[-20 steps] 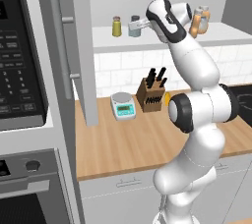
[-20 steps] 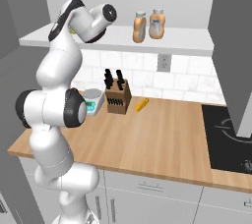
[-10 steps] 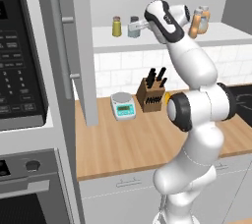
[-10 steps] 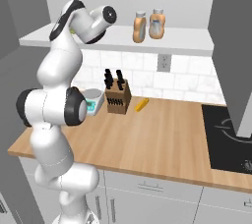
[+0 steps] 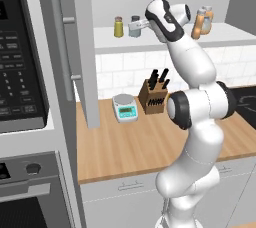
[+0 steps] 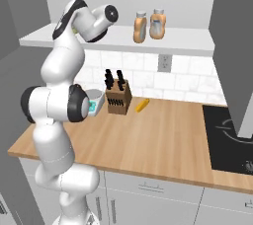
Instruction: Put the shaker and condiment bottle from the counter next to their counterparts in the cabinet.
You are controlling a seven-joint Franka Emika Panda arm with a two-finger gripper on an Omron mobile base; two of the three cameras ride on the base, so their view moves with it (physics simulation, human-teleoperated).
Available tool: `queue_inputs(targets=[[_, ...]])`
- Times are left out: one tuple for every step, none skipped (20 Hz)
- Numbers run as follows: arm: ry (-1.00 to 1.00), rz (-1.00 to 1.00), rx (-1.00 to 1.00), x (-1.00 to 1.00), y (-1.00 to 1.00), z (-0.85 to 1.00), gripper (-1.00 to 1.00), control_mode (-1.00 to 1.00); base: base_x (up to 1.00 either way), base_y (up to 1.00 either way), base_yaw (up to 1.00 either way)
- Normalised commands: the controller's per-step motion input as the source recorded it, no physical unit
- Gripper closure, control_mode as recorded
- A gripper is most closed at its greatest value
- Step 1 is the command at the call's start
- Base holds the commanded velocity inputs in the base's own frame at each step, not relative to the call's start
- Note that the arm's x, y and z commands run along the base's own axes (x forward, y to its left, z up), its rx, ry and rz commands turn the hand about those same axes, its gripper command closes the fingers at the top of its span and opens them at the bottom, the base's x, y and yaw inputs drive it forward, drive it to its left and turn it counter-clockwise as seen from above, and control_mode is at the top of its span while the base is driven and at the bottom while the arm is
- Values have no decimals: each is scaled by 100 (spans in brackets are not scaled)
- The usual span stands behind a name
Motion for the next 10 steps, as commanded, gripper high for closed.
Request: queue_inputs(targets=[[0,0,0,12,0,-6,-100,-100,0,0,0],[0,0,0,9,0,-7,-100,-100,0,0,0],[0,0,0,4,0,-6,-100,-100,0,0,0],[0,0,0,0,0,-2,-100,-100,0,0,0],[0,0,0,0,0,-2,-100,-100,0,0,0],[0,0,0,0,0,-2,-100,-100,0,0,0],[0,0,0,0,0,-4,-100,-100,0,0,0],[0,0,0,0,0,-4,-100,-100,0,0,0],[0,0,0,0,0,-4,-100,-100,0,0,0],[0,0,0,0,0,-2,-100,-100,0,0,0]])
